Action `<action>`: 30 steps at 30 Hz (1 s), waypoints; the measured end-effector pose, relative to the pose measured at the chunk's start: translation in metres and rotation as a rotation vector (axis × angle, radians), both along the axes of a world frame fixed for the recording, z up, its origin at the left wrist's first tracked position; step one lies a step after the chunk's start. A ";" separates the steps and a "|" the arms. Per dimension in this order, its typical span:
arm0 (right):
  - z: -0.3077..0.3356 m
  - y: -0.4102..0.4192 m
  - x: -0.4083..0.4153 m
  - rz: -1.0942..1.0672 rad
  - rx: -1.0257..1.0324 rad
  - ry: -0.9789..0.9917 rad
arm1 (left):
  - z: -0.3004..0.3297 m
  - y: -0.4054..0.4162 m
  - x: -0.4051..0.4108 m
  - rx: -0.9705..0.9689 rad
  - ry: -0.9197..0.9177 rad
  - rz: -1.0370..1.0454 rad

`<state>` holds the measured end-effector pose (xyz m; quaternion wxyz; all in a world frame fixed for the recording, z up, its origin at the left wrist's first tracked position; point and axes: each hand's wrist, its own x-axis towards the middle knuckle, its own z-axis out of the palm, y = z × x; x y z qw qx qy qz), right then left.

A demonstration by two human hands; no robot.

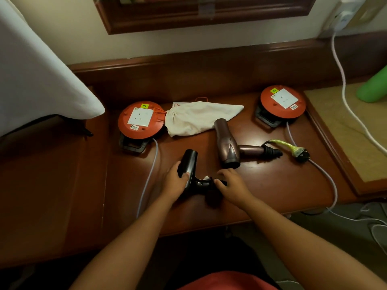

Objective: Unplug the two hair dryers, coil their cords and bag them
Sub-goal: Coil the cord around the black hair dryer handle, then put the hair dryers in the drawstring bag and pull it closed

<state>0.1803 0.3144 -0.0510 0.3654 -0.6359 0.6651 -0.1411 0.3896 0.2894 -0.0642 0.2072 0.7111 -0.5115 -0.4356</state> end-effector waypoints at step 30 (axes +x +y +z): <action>0.011 -0.287 0.069 0.165 -0.101 0.057 | 0.023 -0.192 0.013 0.102 -0.148 0.310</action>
